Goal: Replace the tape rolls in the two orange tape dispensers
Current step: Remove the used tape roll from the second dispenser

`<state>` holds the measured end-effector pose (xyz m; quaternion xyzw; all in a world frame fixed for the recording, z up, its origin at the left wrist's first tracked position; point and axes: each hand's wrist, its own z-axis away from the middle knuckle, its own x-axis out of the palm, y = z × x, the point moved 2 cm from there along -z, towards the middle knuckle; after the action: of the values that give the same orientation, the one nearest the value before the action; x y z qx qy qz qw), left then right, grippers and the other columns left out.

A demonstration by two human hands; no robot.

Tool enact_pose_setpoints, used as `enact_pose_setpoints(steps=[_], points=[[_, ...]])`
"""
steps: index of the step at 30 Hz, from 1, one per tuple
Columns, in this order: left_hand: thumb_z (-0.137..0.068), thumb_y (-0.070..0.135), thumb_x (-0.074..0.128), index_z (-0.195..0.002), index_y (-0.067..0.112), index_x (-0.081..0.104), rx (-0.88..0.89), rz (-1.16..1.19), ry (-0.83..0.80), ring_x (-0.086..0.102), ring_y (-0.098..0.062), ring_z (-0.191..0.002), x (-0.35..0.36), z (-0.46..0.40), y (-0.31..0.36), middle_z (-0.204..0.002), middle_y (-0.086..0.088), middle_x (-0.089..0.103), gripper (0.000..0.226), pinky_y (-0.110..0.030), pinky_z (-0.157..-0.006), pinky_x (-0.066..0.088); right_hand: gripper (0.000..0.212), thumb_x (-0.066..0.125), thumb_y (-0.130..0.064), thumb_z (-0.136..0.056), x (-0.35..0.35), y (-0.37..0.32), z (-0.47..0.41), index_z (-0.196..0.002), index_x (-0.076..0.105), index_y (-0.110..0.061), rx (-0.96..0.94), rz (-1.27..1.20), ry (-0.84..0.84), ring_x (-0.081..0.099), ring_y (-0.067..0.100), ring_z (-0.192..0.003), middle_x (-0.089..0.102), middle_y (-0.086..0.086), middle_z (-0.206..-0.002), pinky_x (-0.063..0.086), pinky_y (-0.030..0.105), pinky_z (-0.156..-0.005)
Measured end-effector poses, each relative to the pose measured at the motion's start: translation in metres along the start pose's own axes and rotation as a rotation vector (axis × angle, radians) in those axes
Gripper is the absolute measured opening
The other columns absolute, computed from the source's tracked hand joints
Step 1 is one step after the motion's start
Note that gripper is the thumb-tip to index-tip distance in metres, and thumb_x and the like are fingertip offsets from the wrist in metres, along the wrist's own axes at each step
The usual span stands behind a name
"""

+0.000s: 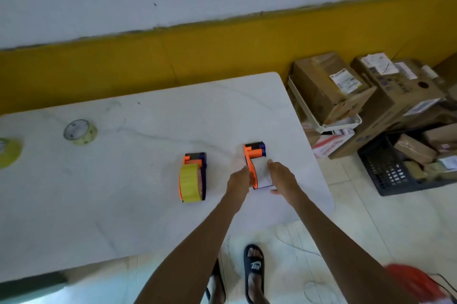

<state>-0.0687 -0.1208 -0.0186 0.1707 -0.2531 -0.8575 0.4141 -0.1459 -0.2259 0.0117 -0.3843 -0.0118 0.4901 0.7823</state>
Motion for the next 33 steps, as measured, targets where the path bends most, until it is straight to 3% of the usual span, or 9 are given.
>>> enact_pose_setpoints(steps=[3, 7, 10, 13, 19, 22, 28, 33], points=[[-0.075, 0.039, 0.046, -0.11, 0.006, 0.067, -0.007, 0.031, -0.011, 0.061, -0.024, -0.088, 0.007, 0.009, 0.003, -0.109, -0.013, 0.07, 0.053, -0.031, -0.077, 0.046, 0.034, 0.038, -0.037, -0.098, 0.001, 0.006, -0.002, -0.116, 0.056, -0.014, -0.065, 0.046, -0.011, 0.059, 0.032, -0.106, 0.058, 0.014, -0.118, 0.054, 0.045, -0.091], [-0.091, 0.04, 0.042, -0.114, 0.01, 0.064, -0.011, 0.067, -0.008, 0.063, -0.028, -0.11, 0.007, 0.019, 0.01, -0.118, -0.014, 0.067, 0.044, -0.031, -0.08, 0.048, 0.032, 0.037, -0.038, -0.098, 0.0, -0.001, -0.002, -0.101, 0.055, -0.012, -0.104, 0.111, 0.001, 0.056, 0.025, -0.094, 0.058, 0.012, -0.105, 0.054, 0.042, -0.093], [-0.096, 0.042, 0.036, -0.117, 0.01, 0.063, 0.012, 0.078, -0.025, 0.063, -0.027, -0.107, 0.006, 0.016, 0.018, -0.117, -0.013, 0.068, 0.046, -0.032, -0.078, 0.047, 0.028, 0.04, -0.033, -0.098, -0.003, -0.01, -0.003, -0.091, 0.053, -0.009, -0.176, 0.203, 0.005, 0.062, 0.031, -0.098, 0.065, 0.019, -0.109, 0.053, 0.041, -0.09], [-0.094, 0.042, 0.038, -0.113, 0.008, 0.065, 0.057, 0.063, -0.006, 0.062, -0.023, -0.092, 0.002, 0.016, 0.033, -0.116, -0.015, 0.069, 0.047, -0.029, -0.069, 0.045, 0.03, 0.042, -0.034, -0.097, -0.008, -0.024, -0.003, -0.093, 0.056, -0.008, -0.176, 0.17, 0.011, 0.063, 0.032, -0.092, 0.065, 0.018, -0.102, 0.057, 0.045, -0.089], [-0.097, 0.04, 0.039, -0.118, 0.004, 0.06, 0.067, 0.071, -0.041, 0.062, -0.024, -0.089, -0.005, 0.013, 0.052, -0.116, -0.017, 0.067, 0.047, -0.027, -0.056, 0.045, 0.025, 0.05, -0.029, -0.096, -0.016, -0.045, -0.007, -0.095, 0.059, -0.005, -0.186, 0.216, 0.004, 0.065, 0.03, -0.093, 0.065, 0.014, -0.099, 0.057, 0.038, -0.09], [-0.097, 0.04, 0.041, -0.121, 0.004, 0.057, 0.051, 0.082, -0.047, 0.063, -0.028, -0.101, -0.004, 0.012, 0.051, -0.117, -0.017, 0.066, 0.047, -0.028, -0.058, 0.047, 0.027, 0.054, -0.021, -0.092, -0.018, -0.044, -0.009, -0.103, 0.065, 0.001, -0.202, 0.219, -0.003, 0.067, 0.033, -0.095, 0.068, 0.02, -0.102, 0.058, 0.045, -0.089], [-0.097, 0.044, 0.04, -0.127, 0.005, 0.055, 0.025, 0.102, -0.053, 0.061, -0.031, -0.111, -0.002, 0.004, 0.045, -0.122, -0.016, 0.064, 0.051, -0.037, -0.083, 0.05, 0.02, 0.057, -0.018, -0.093, -0.018, -0.037, -0.01, -0.101, 0.066, -0.003, -0.228, 0.196, -0.017, 0.065, 0.03, -0.097, 0.066, 0.016, -0.1, 0.06, 0.04, -0.084], [-0.097, 0.038, 0.04, -0.12, 0.005, 0.06, 0.046, 0.11, -0.061, 0.063, -0.026, -0.098, -0.003, 0.009, 0.041, -0.117, -0.014, 0.067, 0.045, -0.029, -0.063, 0.048, 0.009, 0.059, -0.015, -0.092, -0.03, -0.029, -0.018, -0.09, 0.066, -0.01, -0.204, 0.105, -0.027, 0.065, 0.029, -0.093, 0.066, 0.014, -0.097, 0.06, 0.037, -0.078]])
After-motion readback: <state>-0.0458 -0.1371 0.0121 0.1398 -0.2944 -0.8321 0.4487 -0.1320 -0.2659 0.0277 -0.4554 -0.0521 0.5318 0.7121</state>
